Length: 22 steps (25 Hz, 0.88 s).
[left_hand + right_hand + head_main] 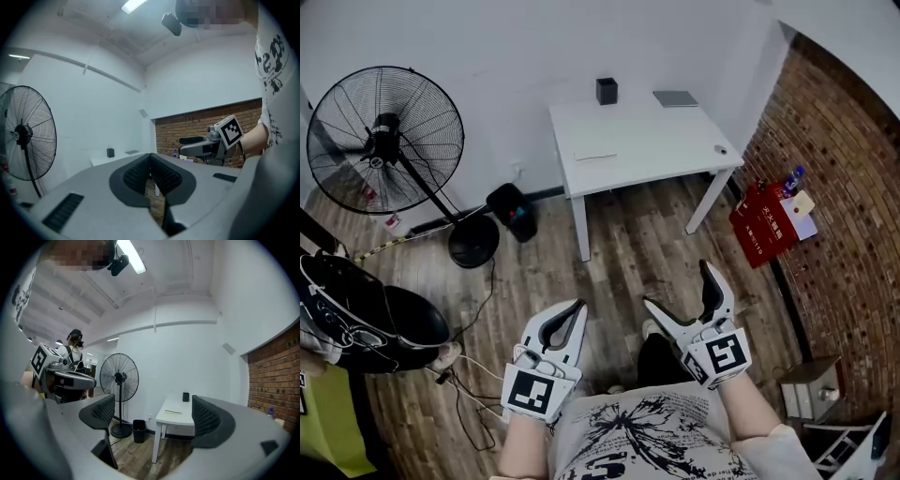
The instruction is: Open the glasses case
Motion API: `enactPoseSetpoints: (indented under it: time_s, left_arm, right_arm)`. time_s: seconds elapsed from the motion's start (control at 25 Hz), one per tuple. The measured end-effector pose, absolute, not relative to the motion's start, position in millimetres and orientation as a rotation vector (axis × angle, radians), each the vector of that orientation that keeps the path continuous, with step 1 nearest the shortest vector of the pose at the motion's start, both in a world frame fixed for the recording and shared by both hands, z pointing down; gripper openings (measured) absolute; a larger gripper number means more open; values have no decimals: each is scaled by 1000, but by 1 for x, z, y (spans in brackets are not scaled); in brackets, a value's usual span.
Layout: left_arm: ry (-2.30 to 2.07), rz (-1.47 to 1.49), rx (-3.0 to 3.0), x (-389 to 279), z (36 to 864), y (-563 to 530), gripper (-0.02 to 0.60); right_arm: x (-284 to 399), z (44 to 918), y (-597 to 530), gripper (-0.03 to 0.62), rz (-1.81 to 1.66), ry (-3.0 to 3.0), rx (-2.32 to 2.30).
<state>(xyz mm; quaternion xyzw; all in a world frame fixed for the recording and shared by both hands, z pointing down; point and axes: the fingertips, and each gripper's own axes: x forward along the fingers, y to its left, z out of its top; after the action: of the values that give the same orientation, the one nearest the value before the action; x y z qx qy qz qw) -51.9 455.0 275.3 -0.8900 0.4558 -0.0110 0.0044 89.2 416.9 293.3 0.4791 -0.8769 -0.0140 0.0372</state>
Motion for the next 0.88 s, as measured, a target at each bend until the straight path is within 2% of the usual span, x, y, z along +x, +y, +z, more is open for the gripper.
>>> enactPoseSetpoints:
  time_s: [0.32, 0.88]
  left_arm:
    - [1576, -93, -2716, -34, 301, 363, 14]
    - [1824, -159, -2556, 47, 302, 113, 14]
  right_arm:
    - [105, 320, 311, 508, -12, -2746, 1325]
    - [157, 323, 39, 488, -34, -2820, 1020]
